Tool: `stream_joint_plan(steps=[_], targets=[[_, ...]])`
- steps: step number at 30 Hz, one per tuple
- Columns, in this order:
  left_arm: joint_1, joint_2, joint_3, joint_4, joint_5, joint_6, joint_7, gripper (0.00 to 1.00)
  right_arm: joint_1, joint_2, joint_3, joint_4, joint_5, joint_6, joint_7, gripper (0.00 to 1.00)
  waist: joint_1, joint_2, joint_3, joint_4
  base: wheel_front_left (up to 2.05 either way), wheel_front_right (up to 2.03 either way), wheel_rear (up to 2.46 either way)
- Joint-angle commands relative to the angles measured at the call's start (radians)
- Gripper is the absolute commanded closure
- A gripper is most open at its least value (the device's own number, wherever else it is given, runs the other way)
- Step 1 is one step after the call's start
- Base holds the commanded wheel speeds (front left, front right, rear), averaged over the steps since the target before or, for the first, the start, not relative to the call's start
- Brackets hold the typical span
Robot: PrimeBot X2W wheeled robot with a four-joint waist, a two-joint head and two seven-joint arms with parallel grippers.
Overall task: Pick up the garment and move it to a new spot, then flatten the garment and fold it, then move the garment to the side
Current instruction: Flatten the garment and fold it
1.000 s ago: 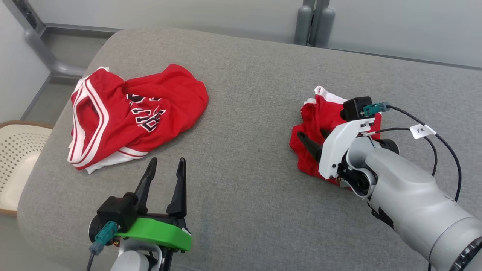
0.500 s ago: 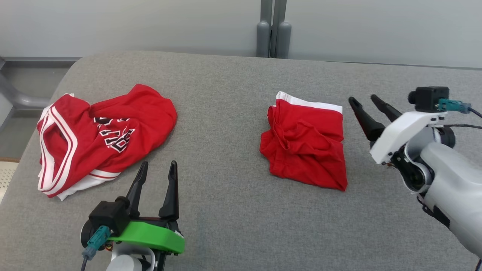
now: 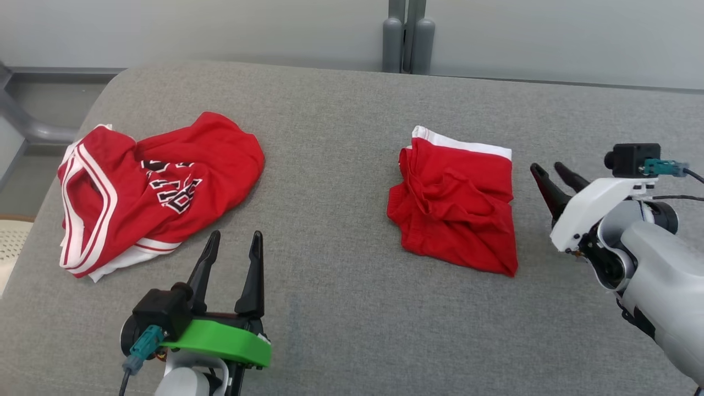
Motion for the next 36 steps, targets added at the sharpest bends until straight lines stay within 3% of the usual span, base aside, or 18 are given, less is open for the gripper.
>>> stream_joint_plan(steps=[1, 6, 10, 20, 28, 29, 30, 31, 36], targets=[[-0.022, 0.001, 0.0, 0.002, 0.01, -0.004, 0.0, 0.0, -0.017, 0.009, 0.015, 0.02, -0.002, 0.0, 0.023, 1.0, 0.0, -0.0001, 0.024, 0.025, 0.0, 0.0, 0.0], [-0.035, 0.0, 0.003, 0.011, 0.01, -0.007, 0.0, 0.0, -0.025, 0.062, 0.063, 0.061, 0.022, 0.0, 0.131, 1.0, 0.0, -0.0001, 0.038, 0.057, 0.0, 0.0, 0.0], [-0.031, -0.001, 0.012, 0.018, 0.007, -0.008, 0.0, 0.0, 0.003, 0.093, 0.101, 0.018, 0.048, 0.0, 0.175, 1.0, 0.0, -0.0001, 0.037, 0.069, 0.0, 0.0, 0.0], [-0.019, -0.001, 0.026, 0.02, 0.018, -0.006, 0.0, 0.0, 0.061, 0.14, 0.209, -0.177, 0.049, 0.0, 0.117, 1.0, 0.0, -0.0001, 0.019, 0.025, 0.0, 0.0, 0.0], [-0.002, 0.013, 0.045, 0.001, 0.028, -0.005, 0.0, 0.0, 0.035, 0.07, 0.196, -0.284, -0.012, 0.0, -0.057, 0.98, 0.0, -0.0001, -0.016, -0.055, 0.0, 0.0, 0.0], [0.0, 0.015, 0.05, -0.003, 0.03, -0.003, 0.0, 0.0, 0.033, 0.058, 0.184, -0.291, -0.025, 0.0, -0.066, 0.75, 0.0, -0.0001, -0.021, -0.065, 0.0, 0.0, 0.0], [0.002, 0.017, 0.056, -0.009, 0.032, -0.001, 0.0, 0.0, 0.034, 0.046, 0.166, -0.302, -0.038, 0.0, -0.073, 0.25, 0.0, -0.0001, -0.028, -0.077, 0.0, 0.0, 0.0], [0.005, 0.019, 0.061, -0.012, 0.034, 0.001, 0.0, 0.0, 0.04, 0.036, 0.147, -0.313, -0.052, 0.0, -0.077, 0.0, 0.0, -0.0001, -0.036, -0.09, 0.0, 0.0, 0.0], [0.024, 0.031, 0.086, -0.027, 0.037, 0.01, 0.0, 0.0, 0.101, 0.004, -0.049, -0.383, -0.166, 0.0, -0.08, 0.0, 0.0, -0.0001, -0.067, -0.142, 0.0, 0.0, 0.0]])
